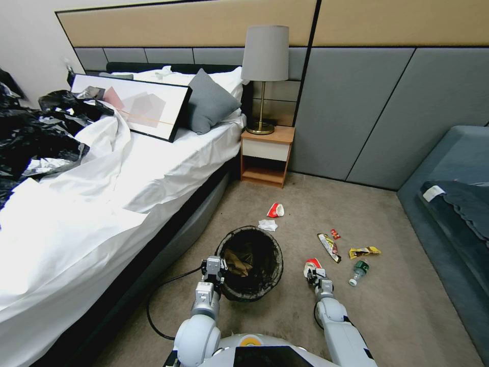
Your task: Pick up the trash bin, then pick up the garbage from the floor and place it into the trash bin.
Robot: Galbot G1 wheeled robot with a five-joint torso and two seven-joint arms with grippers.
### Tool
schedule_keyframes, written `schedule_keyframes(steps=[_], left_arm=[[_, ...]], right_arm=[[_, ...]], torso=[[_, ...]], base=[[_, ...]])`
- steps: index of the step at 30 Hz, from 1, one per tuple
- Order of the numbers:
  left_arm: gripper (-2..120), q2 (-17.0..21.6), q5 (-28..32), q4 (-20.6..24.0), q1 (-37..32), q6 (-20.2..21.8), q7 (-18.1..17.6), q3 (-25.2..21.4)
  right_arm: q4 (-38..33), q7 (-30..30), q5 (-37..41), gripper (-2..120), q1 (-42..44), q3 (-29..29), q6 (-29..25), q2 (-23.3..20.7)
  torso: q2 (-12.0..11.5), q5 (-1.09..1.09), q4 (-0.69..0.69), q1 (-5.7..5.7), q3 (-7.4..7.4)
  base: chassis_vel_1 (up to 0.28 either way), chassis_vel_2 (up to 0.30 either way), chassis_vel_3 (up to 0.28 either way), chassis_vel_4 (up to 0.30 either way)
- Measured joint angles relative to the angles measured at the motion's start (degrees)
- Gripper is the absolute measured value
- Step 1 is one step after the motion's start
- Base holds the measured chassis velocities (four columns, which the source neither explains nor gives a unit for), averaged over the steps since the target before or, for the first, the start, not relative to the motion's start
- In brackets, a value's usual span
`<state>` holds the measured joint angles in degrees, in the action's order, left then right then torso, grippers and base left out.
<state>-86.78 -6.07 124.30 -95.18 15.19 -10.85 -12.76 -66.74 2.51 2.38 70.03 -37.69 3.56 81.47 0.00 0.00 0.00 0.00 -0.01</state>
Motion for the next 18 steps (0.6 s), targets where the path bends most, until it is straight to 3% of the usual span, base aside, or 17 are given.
schedule_keyframes(steps=[3, 12, 18], left_arm=[[1, -0.02, -0.04, 0.00, -0.01, 0.00, -0.01, 0.05], [1, 0.11, -0.01, 0.00, 0.07, 0.00, -0.06, -0.06], [1, 0.18, 0.05, -0.28, 0.29, 0.00, -0.07, -0.04]], right_arm=[[-0.15, 0.03, -0.04, 1, 0.20, 0.10, -0.11, 0.13], [-0.94, 0.57, -0.14, 0, 0.51, 0.42, -1.07, 0.35], [-6.47, 1.64, -0.19, 0, 1.96, 0.98, -4.14, 0.32]], torso=[[0.00, 0.00, 0.00, 0.00, 0.00], [0.00, 0.01, 0.00, 0.00, 0.00], [0.00, 0.00, 0.00, 0.00, 0.00]], base=[[0.000, 0.000, 0.000, 0.000], [0.000, 0.000, 0.000, 0.000], [0.000, 0.000, 0.000, 0.000]])
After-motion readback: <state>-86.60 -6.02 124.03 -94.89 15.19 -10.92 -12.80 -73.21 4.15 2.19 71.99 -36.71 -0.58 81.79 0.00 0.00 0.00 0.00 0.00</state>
